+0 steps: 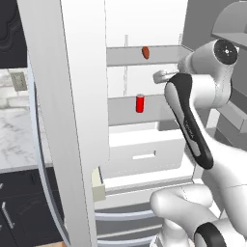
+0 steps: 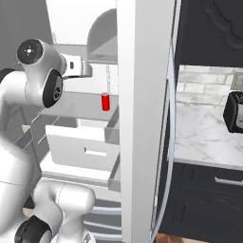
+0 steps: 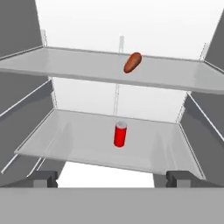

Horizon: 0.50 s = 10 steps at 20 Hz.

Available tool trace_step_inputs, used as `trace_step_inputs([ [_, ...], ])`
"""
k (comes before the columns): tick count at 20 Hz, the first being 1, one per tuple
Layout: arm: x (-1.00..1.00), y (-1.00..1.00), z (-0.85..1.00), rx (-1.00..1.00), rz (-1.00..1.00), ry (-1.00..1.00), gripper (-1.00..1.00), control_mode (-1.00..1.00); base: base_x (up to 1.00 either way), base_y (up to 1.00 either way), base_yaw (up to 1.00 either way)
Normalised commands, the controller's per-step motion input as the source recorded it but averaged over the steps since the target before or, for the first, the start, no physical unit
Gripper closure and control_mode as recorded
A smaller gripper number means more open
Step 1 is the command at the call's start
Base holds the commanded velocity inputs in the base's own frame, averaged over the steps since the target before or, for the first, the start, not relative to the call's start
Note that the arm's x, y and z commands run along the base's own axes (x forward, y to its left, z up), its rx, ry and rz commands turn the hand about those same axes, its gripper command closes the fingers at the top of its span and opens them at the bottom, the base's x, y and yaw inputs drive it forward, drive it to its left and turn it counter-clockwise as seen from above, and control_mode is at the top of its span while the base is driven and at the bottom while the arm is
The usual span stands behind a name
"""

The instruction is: Place the mayonnaise and ketchup from the counter to the top shelf of the fridge. If the existing items in the fridge are on the top shelf, move them to other shelves.

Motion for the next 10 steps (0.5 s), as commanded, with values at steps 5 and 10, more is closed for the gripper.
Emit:
trace_step_inputs([
  [5, 0.10, 0.00, 0.67, 0.21, -0.15, 0.01, -1.00, -1.00, 0.00, 0.00, 0.00],
  [10, 0.26, 0.00, 0.28, 0.13, -0.21, 0.01, -1.00, -1.00, 0.00, 0.00, 0.00],
])
